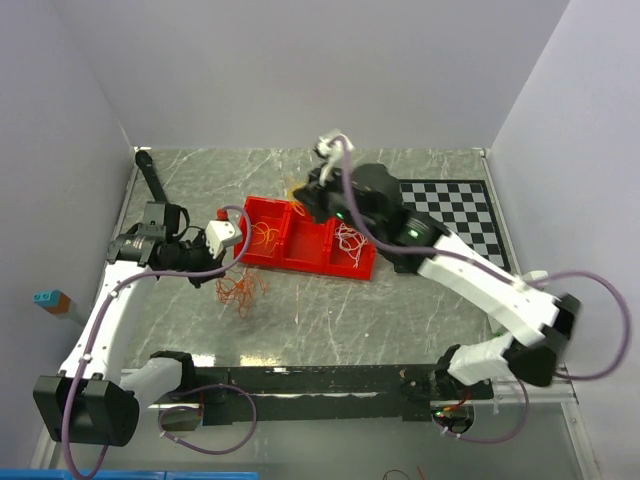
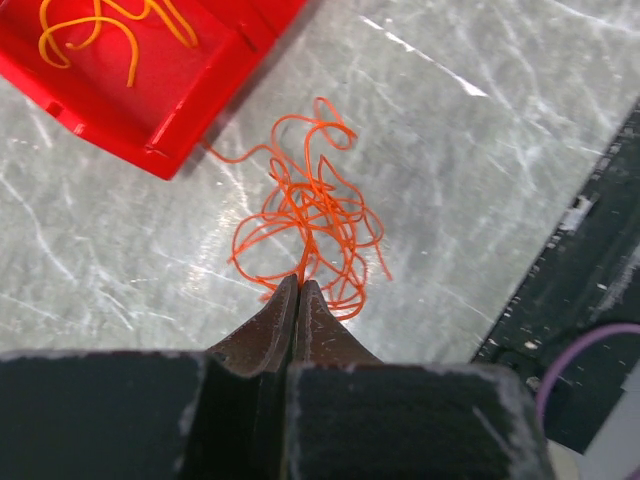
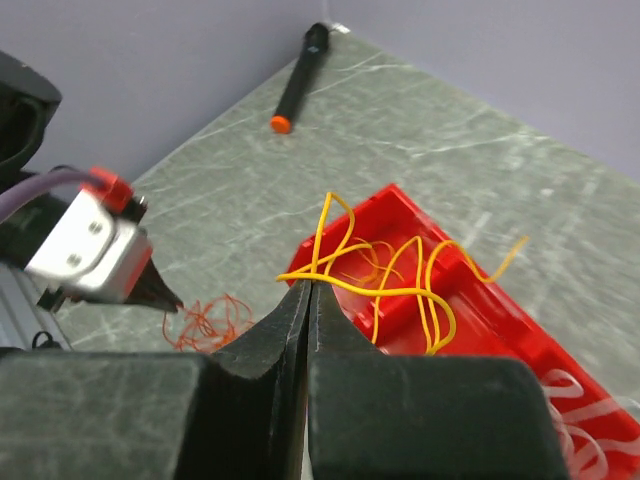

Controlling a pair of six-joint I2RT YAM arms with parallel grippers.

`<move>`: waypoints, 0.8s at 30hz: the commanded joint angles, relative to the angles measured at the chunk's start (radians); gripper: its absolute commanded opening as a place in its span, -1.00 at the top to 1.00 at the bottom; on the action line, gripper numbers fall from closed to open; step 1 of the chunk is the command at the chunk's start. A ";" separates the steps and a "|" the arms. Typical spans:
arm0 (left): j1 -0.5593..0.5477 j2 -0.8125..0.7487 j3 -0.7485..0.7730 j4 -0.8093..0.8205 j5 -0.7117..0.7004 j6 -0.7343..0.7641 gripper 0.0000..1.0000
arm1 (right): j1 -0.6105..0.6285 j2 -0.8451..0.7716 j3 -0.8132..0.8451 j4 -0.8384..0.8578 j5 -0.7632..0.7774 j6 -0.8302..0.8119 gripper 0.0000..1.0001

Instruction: Untangle the cables

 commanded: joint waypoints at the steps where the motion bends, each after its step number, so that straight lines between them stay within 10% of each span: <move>1: 0.004 -0.033 0.059 -0.065 0.074 0.038 0.98 | -0.042 0.192 0.141 0.065 -0.160 0.051 1.00; 24: 0.004 -0.024 0.027 -0.025 0.089 0.027 0.99 | -0.117 0.880 0.626 -0.136 -0.232 0.131 1.00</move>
